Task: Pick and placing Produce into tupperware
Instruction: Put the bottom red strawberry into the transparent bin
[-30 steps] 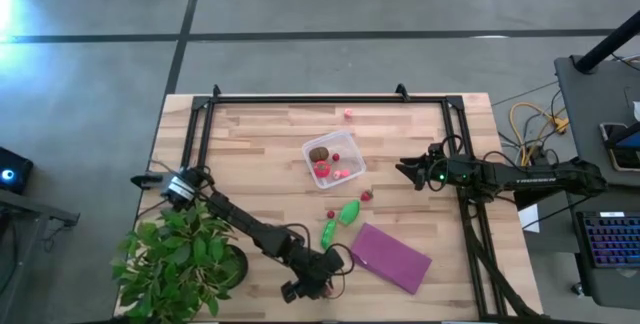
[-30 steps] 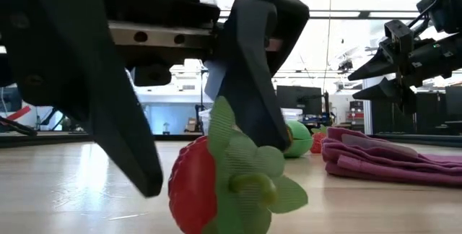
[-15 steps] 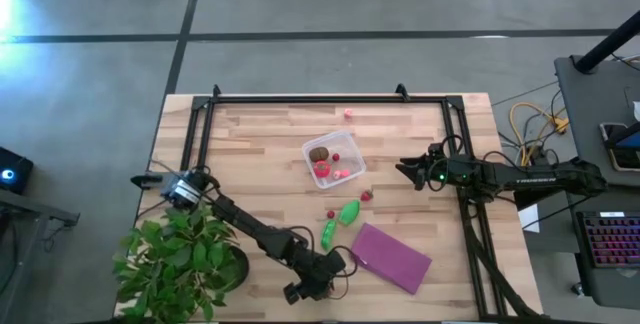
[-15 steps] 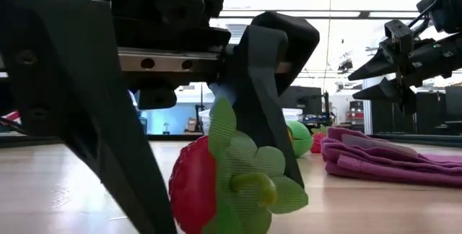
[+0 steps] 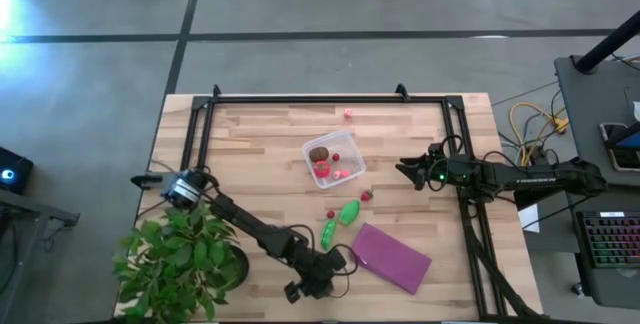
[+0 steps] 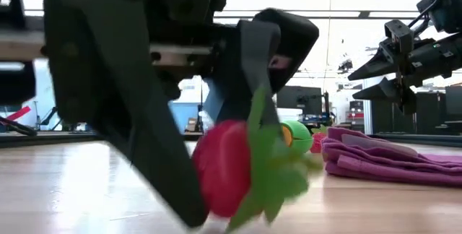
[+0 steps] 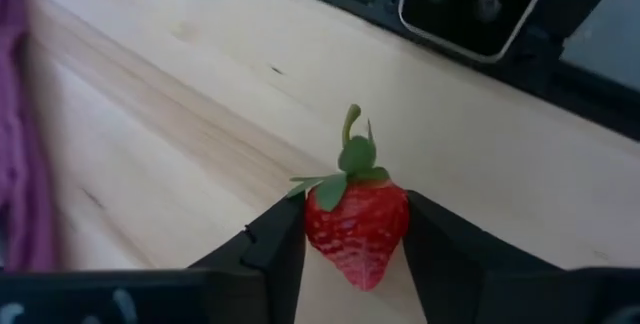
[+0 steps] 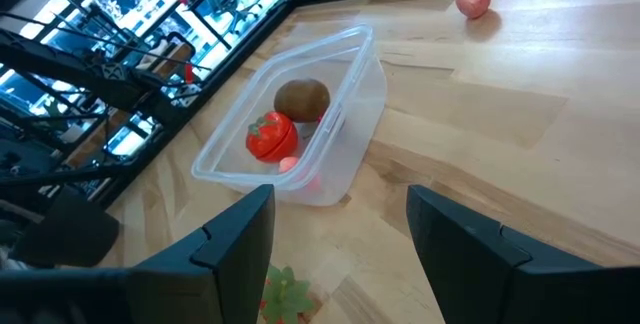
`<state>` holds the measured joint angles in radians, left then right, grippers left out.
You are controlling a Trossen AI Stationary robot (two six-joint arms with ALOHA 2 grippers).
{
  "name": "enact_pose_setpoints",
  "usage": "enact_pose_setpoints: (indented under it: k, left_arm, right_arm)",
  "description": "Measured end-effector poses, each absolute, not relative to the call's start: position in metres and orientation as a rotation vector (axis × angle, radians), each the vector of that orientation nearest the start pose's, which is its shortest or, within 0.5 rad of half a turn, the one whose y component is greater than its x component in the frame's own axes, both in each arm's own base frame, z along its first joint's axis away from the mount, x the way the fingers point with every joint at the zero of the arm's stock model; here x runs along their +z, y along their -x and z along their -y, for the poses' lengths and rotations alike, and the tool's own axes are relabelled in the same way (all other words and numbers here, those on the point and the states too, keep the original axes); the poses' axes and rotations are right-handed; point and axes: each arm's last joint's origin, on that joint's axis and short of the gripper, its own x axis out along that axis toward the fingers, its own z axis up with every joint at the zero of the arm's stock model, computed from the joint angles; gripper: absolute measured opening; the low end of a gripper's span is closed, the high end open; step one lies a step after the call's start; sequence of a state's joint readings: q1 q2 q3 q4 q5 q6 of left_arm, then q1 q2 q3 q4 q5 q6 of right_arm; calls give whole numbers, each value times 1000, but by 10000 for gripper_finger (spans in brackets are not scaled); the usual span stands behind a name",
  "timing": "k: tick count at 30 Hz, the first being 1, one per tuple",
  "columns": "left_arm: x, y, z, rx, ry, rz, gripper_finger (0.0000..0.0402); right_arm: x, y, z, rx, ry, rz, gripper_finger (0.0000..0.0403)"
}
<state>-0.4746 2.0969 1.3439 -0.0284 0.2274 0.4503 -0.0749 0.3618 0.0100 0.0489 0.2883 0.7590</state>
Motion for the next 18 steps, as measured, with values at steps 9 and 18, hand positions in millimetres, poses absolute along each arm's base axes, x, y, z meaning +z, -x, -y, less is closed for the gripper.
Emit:
enact_pose_setpoints:
  k: [9, 18]
  left_arm:
    - [183, -396, 179, -591, -466, -589, 142]
    - [236, -410, 82, -226, -6, -584, 143]
  right_arm:
    - [140, -114, 17, -457, -713, -151, 219]
    - [140, -114, 17, -457, -712, -151, 219]
